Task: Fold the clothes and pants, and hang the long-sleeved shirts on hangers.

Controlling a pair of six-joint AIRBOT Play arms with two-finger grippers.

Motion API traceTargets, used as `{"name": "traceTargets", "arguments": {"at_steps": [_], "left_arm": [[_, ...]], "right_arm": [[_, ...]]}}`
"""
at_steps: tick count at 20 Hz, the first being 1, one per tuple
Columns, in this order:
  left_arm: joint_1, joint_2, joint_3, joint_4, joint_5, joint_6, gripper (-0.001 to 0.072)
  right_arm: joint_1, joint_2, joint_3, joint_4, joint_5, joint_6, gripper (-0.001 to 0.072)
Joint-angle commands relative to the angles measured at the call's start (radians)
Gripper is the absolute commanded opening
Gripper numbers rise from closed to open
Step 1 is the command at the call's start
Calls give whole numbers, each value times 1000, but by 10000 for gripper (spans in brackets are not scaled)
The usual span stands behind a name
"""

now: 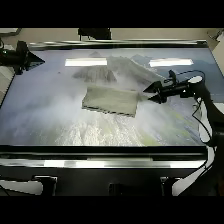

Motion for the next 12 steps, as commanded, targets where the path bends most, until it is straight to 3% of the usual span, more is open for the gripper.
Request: {"name": "traceTargets", "arguments": {"at_steps": [1,11,12], "left_arm": [[0,0,0,2,1,0,16],[0,-2,-1,2,1,1,17],[0,-2,-1,2,1,2,17]], "right_arm": [[23,-80,0,11,2,-56,676],[187,-122,0,2,-149,-76,635],[202,-124,0,0,-159,-75,562]]}}
